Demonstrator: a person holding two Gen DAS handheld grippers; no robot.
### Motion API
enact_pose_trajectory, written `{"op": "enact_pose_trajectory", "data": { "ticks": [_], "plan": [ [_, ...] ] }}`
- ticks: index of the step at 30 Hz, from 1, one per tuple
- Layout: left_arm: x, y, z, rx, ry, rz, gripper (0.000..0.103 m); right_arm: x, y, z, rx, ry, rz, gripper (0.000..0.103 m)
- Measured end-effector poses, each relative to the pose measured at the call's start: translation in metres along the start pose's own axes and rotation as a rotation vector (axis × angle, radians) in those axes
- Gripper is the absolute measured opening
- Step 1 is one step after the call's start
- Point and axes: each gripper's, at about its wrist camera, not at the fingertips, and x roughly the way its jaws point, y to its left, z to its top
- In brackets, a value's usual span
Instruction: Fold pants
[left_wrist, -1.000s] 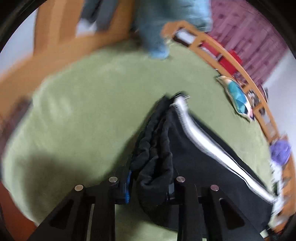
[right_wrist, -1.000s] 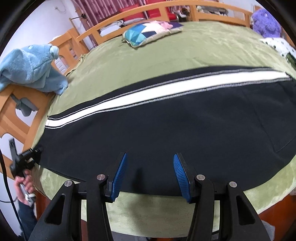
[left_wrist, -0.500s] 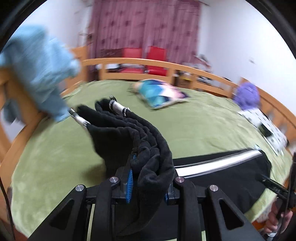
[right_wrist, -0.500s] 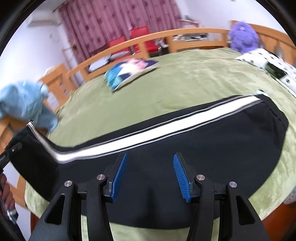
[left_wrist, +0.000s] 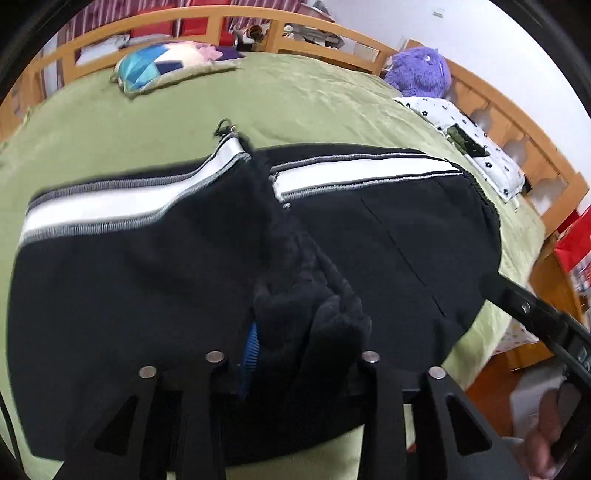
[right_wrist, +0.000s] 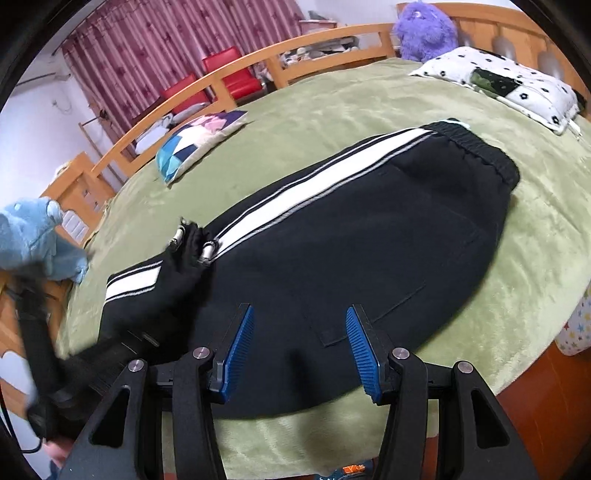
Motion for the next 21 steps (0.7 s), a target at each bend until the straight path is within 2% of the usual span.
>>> {"op": "enact_pose_trajectory", "data": {
  "ticks": [2,4,6,11,14,17,19,20,21],
  "plan": [
    [-0.021,0.012,-0.006,-0.008,-0.027,-0.019,0.06,0.004,0.01,-0.002,-0.031,0.007,0.009,0.052],
    [-0.048,0.029,-0.01,-0.035,-0.067,-0.049,0.062,0.007,0.023,-0.004,-0.059,0.011,0.028,0.052],
    [-0.071,0.046,-0.014,-0.055,-0.094,-0.063,0.068,0.01,0.033,-0.004,-0.082,0.015,0.049,0.052],
    [-0.11,0.092,-0.028,-0.095,-0.153,0.095,0.071,0.023,0.068,-0.006,-0.121,0.039,0.154,0.052],
    [-0.121,0.114,-0.036,-0.154,-0.159,0.114,0.071,0.035,0.096,-0.01,-0.18,0.068,0.182,0.052],
    [-0.132,0.132,-0.041,-0.189,-0.153,0.164,0.071,0.06,0.121,-0.021,-0.25,0.158,0.131,0.052],
    [-0.137,0.138,-0.041,-0.201,-0.165,0.171,0.071,0.074,0.135,-0.029,-0.316,0.182,0.018,0.039],
    [-0.144,0.142,-0.043,-0.213,-0.173,0.17,0.071,0.08,0.142,-0.035,-0.369,0.182,-0.055,0.022],
    [-0.147,0.144,-0.045,-0.22,-0.176,0.17,0.071,0.082,0.146,-0.039,-0.403,0.178,-0.087,0.019]
  ]
}}
